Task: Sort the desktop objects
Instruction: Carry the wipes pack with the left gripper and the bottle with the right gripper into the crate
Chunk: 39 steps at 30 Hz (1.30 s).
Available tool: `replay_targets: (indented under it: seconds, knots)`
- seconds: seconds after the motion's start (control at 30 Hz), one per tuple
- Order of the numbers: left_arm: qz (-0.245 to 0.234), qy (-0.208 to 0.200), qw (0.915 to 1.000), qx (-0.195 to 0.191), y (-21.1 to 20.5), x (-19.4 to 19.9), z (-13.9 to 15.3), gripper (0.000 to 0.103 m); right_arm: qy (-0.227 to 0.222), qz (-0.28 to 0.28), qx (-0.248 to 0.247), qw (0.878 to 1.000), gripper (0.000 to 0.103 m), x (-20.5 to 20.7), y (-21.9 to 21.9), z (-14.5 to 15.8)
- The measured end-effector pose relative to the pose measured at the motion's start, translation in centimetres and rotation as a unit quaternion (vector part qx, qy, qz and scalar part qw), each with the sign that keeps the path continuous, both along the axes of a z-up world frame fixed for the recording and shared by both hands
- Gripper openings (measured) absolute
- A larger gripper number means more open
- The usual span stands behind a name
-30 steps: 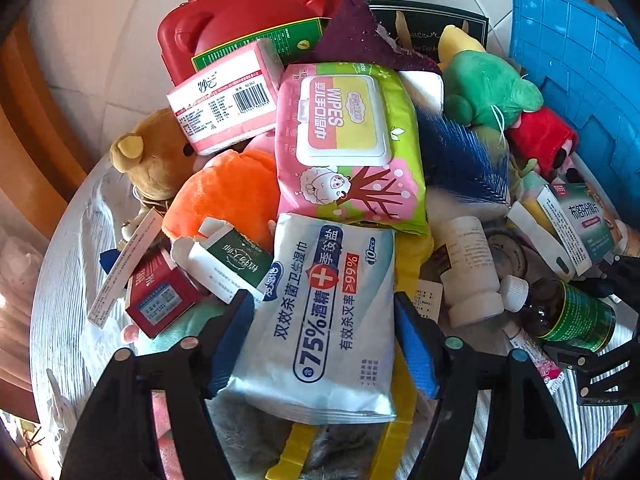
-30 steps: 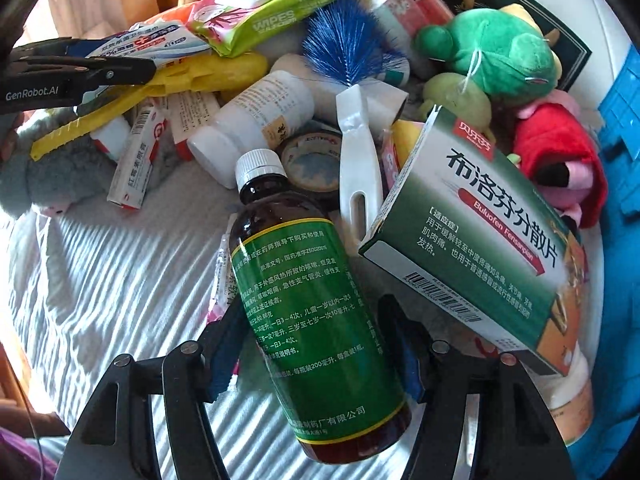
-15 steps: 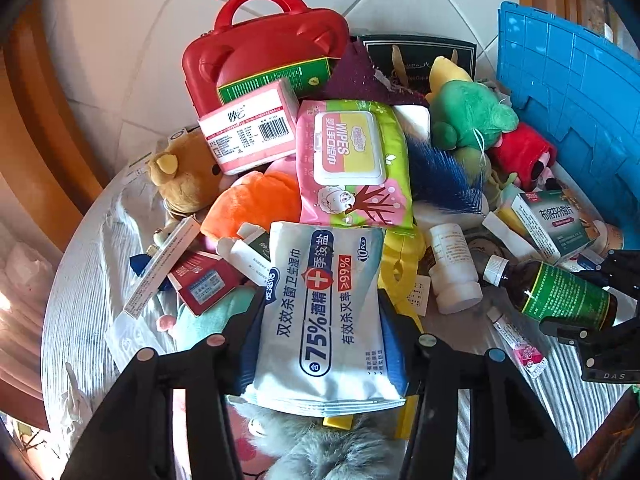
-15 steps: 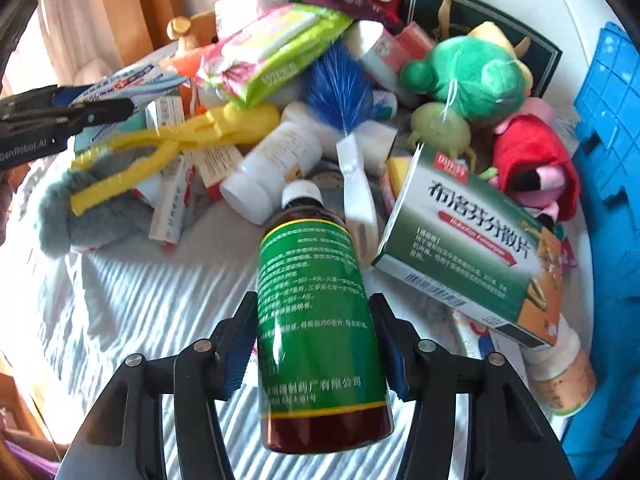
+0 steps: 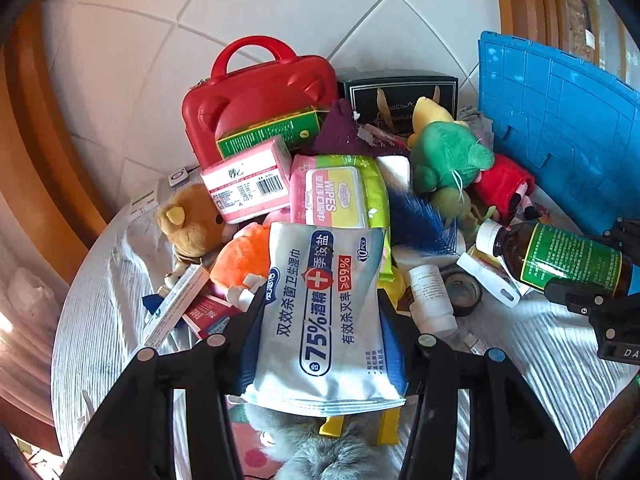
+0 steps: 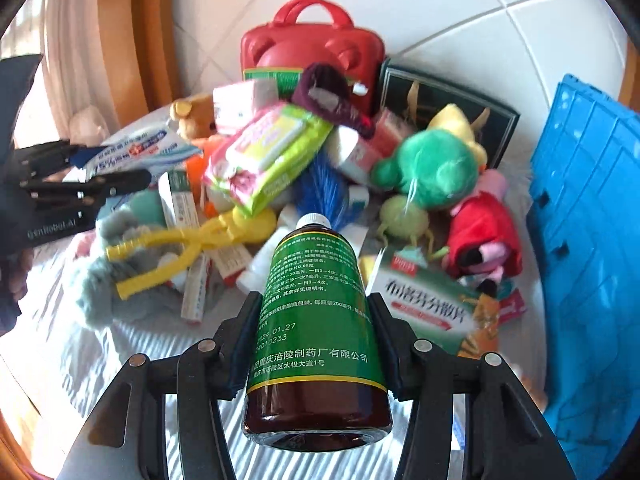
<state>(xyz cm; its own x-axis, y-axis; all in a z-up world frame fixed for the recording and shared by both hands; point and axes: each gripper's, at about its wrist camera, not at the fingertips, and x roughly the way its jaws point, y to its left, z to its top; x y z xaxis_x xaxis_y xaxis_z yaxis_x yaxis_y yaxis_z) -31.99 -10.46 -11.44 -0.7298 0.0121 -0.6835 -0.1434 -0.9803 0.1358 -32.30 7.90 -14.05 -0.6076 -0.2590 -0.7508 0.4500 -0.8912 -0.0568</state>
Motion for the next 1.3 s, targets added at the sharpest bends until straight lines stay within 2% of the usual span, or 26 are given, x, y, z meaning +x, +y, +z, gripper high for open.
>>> replay_targets:
  seconds: [0.2,0.37,0.57,0.73,0.93,1.07,1.2,1.3]
  knots:
    - [-0.028,0.041,0.9987,0.010,1.4,0.0,3.6,0.049,0.060,-0.021,-0.014,0.998,0.051,0.7,0.2,5.2]
    - [-0.073,0.085,0.9936,0.012,4.1,-0.1,7.4,0.049,0.126,-0.061,-0.027,0.990,0.051,2.8,1.5,10.8]
    - [-0.147,0.137,0.9793,0.022,10.5,0.3,12.1,0.049,0.204,-0.134,-0.030,0.969,0.051,6.0,5.8,17.2]
    - [-0.211,0.171,0.9614,0.046,18.3,1.0,15.7,0.049,0.255,-0.201,-0.020,0.946,0.051,8.5,11.8,21.5]
    - [-0.280,0.193,0.9384,0.060,29.8,2.3,18.6,0.049,0.281,-0.263,-0.006,0.923,0.051,10.3,20.7,24.3]
    - [-0.309,0.192,0.9292,0.065,36.8,2.7,19.3,0.049,0.281,-0.297,0.005,0.913,0.051,10.4,26.4,24.7]
    - [-0.317,0.183,0.9283,0.069,42.0,2.2,19.6,0.049,0.273,-0.328,-0.002,0.904,0.051,10.2,31.9,24.7]
    - [-0.309,0.171,0.9334,0.063,44.8,1.4,19.7,0.051,0.268,-0.344,-0.002,0.900,0.052,9.4,34.9,24.9]
